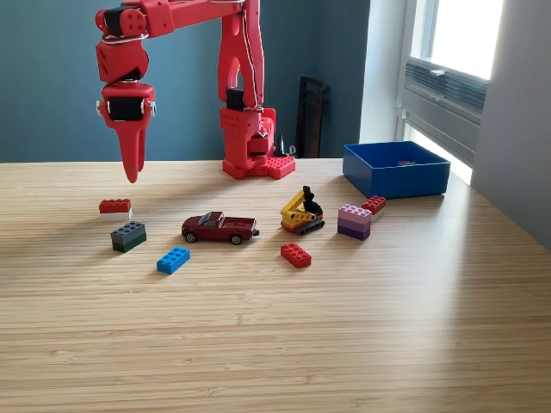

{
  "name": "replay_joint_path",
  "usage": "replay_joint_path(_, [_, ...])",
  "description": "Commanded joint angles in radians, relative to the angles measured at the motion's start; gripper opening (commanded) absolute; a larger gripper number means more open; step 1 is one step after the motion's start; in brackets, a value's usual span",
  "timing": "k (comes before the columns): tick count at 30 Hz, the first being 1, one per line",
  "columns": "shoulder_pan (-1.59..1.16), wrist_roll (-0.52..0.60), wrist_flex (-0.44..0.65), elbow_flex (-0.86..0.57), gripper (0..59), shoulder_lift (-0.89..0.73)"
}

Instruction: Grasp a lego block and put it in the bin.

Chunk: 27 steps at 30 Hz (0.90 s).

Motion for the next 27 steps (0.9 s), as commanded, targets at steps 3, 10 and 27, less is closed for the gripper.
replay_joint_path(3, [0.084, -0.173, -0.054, -0.067, 29.0, 0.061])
replay_joint_path(10, [0.107, -0.229, -0.107, -0.058, 26.0, 0.055])
replay_joint_path(27, [0.086, -0.242, -0.109, -0.199, 31.4, -0.23])
